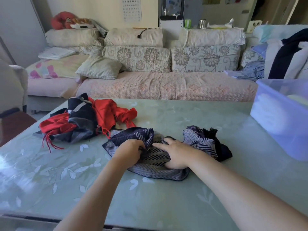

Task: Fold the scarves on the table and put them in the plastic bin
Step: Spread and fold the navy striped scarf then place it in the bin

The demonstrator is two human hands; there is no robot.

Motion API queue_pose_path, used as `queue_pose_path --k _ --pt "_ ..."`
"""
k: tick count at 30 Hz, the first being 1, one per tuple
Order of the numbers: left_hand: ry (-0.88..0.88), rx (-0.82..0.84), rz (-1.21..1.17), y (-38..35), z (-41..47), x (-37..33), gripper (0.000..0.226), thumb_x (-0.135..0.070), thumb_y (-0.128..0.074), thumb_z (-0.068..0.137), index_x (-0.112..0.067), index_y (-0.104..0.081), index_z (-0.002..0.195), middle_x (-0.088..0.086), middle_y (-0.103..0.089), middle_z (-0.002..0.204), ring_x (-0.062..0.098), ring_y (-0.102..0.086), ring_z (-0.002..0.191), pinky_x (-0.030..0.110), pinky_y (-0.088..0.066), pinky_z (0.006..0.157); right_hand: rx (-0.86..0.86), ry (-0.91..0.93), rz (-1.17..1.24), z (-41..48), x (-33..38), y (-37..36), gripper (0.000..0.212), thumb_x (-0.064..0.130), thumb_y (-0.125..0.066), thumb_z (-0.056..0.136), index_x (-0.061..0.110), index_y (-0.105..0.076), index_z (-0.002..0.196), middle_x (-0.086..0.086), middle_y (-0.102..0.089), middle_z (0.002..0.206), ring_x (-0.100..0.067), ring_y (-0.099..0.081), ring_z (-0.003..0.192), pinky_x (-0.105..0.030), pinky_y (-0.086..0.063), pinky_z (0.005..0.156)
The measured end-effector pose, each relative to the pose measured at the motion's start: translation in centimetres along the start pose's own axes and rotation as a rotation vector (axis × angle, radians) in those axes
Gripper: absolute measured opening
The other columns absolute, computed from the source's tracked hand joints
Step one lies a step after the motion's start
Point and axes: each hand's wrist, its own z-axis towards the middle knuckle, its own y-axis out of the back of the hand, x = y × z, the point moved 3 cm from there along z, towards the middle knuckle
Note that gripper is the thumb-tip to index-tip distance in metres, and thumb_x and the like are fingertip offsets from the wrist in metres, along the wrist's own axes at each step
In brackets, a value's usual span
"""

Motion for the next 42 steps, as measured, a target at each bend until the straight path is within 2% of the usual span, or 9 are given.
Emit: queue_pose_path --k 4,8,13,16,23,28,34,37,42 --pt "0.047 0.198 -0.053 2.1 -0.9 0.0 0.017 -0.026 -0.061 0.084 -0.025 -0.072 0.096 -0.004 -0.068 0.090 0.019 -0.061 0.088 0.024 -0.040 0.070 0.015 -0.018 -0.023 -0.4 0.1 1.5 0.060 0.000 -0.051 0.086 0.036 -0.060 0.133 -0.003 -0.058 0.135 -0.028 -0.056 0.120 -0.037 -0.050 0.094" --pt "0.173 0.532 -0.432 4.0 -3.1 -0.1 0.021 -0.033 -0.065 0.087 -0.014 -0.072 0.089 -0.003 -0.068 0.074 0.020 -0.067 0.067 0.024 -0.050 0.055 0.197 -0.062 -0.037 -0.8 0.1 1.9 0.029 0.005 -0.050 0.081 0.011 -0.075 0.092 -0.010 -0.072 0.101 -0.033 -0.066 0.092 -0.043 -0.055 0.076" --pt "0.030 -0.019 -0.275 4.5 -1.8 1.9 0.030 -0.056 -0.075 0.075 -0.037 -0.065 0.096 -0.012 -0.066 0.092 0.009 -0.064 0.084 0.027 -0.049 0.076 -0.013 -0.079 -0.015 0.0 1.4 2.8 0.012 0.024 -0.053 0.080 0.019 -0.062 0.086 -0.006 -0.064 0.092 -0.031 -0.059 0.088 -0.034 -0.046 0.065" --pt "-0.053 0.119 -0.181 1.7 -1.8 1.5 0.053 -0.061 -0.075 0.070 -0.045 -0.061 0.119 -0.010 -0.056 0.110 0.011 -0.055 0.100 0.029 -0.045 0.088 -0.086 0.033 0.061 1.3 2.2 1.9 0.035 0.027 -0.053 0.085 0.035 -0.064 0.117 -0.003 -0.061 0.120 -0.027 -0.056 0.113 -0.035 -0.046 0.087" --pt "-0.033 -0.128 -0.135 2.4 -1.0 3.0 0.033 -0.021 -0.053 0.083 -0.033 -0.073 0.107 0.000 -0.072 0.105 0.027 -0.064 0.099 0.035 -0.054 0.080 -0.052 -0.002 0.187 2.6 1.1 -0.7 0.081 0.088 -0.045 0.071 0.041 -0.049 0.138 0.009 -0.052 0.141 -0.017 -0.049 0.130 -0.040 -0.039 0.109" --pt "0.239 -0.511 -0.058 8.0 -3.2 9.2 0.041 -0.016 -0.050 0.080 -0.041 -0.073 0.103 -0.002 -0.067 0.096 0.029 -0.062 0.093 0.035 -0.052 0.070 -0.021 -0.012 0.034 2.1 0.9 -0.4 0.064 0.071 -0.050 0.085 0.042 -0.044 0.142 0.009 -0.047 0.147 -0.021 -0.046 0.134 -0.051 -0.032 0.112" --pt "0.470 -0.436 0.146 9.0 -5.6 9.8 0.057 -0.007 -0.054 0.078 -0.028 -0.057 0.131 0.010 -0.059 0.128 0.037 -0.049 0.116 0.048 -0.035 0.097 -0.014 -0.248 -0.213 0.2 -0.1 -0.2 0.083 0.088 -0.035 0.078 0.048 -0.029 0.151 -0.004 -0.025 0.163 -0.033 -0.011 0.151 -0.077 0.015 0.104" --pt "0.149 -0.401 0.083 7.9 -4.9 5.0 0.057 -0.007 -0.054 0.077 -0.030 -0.059 0.129 0.002 -0.061 0.128 0.031 -0.054 0.113 0.044 -0.043 0.093 0.094 -0.319 -0.103 -1.7 -1.6 -0.5 0.087 0.092 -0.036 0.075 0.056 -0.015 0.152 -0.005 -0.003 0.168 -0.034 0.002 0.153 -0.079 0.014 0.105" --pt "0.048 0.188 0.074 1.6 -4.0 0.6 0.055 -0.057 -0.058 0.085 -0.041 -0.050 0.137 -0.004 -0.045 0.148 0.022 -0.043 0.133 0.045 -0.038 0.108 0.140 -0.423 -0.099 -3.4 -5.0 -0.6 0.074 0.078 -0.038 0.089 0.053 -0.011 0.153 0.000 -0.002 0.168 -0.029 0.000 0.154 -0.081 0.002 0.105"
